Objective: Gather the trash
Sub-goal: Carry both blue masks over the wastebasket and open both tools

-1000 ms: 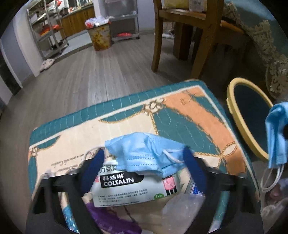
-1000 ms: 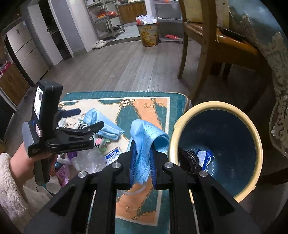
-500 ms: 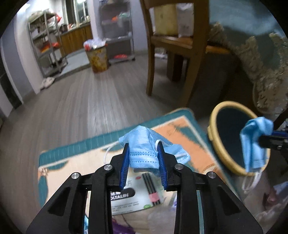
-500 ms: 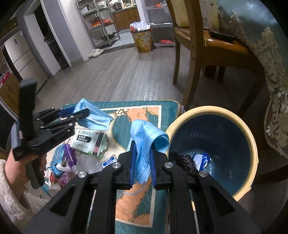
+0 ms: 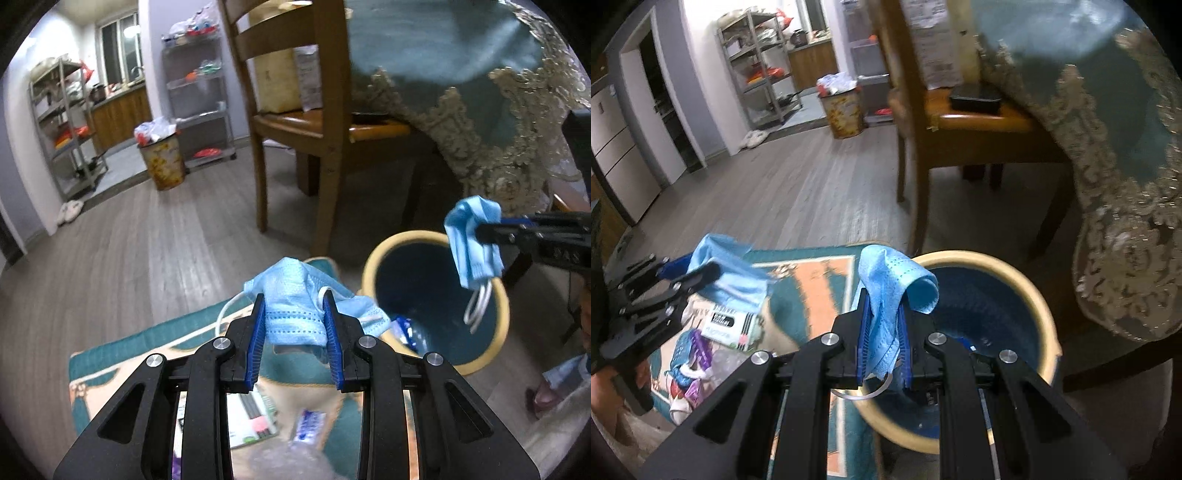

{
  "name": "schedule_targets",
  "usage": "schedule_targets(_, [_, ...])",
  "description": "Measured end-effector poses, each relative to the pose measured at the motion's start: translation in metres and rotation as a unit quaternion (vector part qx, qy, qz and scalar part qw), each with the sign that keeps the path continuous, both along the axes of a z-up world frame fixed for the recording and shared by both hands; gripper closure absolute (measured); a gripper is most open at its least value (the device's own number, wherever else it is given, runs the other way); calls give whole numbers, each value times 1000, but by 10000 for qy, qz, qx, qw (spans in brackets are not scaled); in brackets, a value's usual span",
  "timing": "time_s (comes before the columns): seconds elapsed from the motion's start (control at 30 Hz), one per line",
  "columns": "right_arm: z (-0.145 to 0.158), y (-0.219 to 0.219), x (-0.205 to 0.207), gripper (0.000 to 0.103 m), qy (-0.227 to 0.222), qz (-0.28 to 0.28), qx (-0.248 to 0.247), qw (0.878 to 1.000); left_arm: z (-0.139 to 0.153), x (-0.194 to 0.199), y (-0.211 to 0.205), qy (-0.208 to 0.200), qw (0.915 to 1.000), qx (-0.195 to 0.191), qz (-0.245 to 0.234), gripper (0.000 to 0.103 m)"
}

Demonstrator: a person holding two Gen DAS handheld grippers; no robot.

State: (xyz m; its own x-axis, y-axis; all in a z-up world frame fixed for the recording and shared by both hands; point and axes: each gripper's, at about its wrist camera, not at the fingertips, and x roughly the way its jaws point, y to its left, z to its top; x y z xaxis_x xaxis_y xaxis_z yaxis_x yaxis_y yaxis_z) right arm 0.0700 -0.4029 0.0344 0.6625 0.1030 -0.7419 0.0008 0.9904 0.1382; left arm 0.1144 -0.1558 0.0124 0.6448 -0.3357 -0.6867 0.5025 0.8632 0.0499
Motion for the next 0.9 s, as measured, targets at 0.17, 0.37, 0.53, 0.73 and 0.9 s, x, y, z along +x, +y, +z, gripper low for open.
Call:
schedule_targets(0.17, [1,-30,-3,90,-78,-238,-114,9996,5,-10,-23,-122,9996,-1,-248,72])
schedule_targets(0.37, [-13,-57,-5,90,64,-389,-91,9992,-4,-11,-45,30,9992,-38,-409,72])
schedule_targets(0.53, [-30,-66,-4,90,251,-358,-95,9990,-11,-10,-73,100,9981,-9,-608,72])
schedule_targets(0.73, [-47,-69,-3,90,512,-313,-34,9982,-27,-11,-100,243,9966,71,-789,72])
schedule_targets(0.9, [-57,-69,-2,90,591,-267,-34,9979,-37,-9,-120,301,9953,134,-912,72])
